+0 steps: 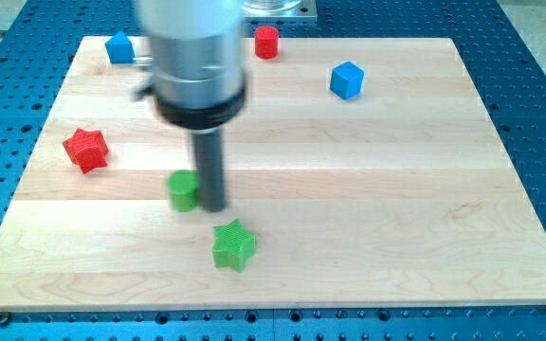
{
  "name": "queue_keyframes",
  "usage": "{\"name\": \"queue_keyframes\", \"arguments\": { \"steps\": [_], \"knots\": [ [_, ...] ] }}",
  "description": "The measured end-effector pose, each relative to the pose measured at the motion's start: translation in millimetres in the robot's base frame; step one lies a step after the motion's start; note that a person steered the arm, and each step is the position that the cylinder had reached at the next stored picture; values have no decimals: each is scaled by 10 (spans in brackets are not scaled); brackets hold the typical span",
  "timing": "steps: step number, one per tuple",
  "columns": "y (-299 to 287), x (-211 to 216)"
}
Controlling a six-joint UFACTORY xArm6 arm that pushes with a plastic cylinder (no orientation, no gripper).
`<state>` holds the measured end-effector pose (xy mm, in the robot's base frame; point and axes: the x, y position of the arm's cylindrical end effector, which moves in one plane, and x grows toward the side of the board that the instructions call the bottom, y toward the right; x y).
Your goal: Move the green circle into the yellow heart
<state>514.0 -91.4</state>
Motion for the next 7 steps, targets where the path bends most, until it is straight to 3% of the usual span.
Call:
{"name": "queue_keyframes", "arguments": {
  "steps": [1,2,4,5,6,7],
  "knots": [
    [-77,6],
    [-347,537],
    [-522,-307],
    [-513,-940],
    [-611,-749],
    [-738,-1264]
  ]
}}
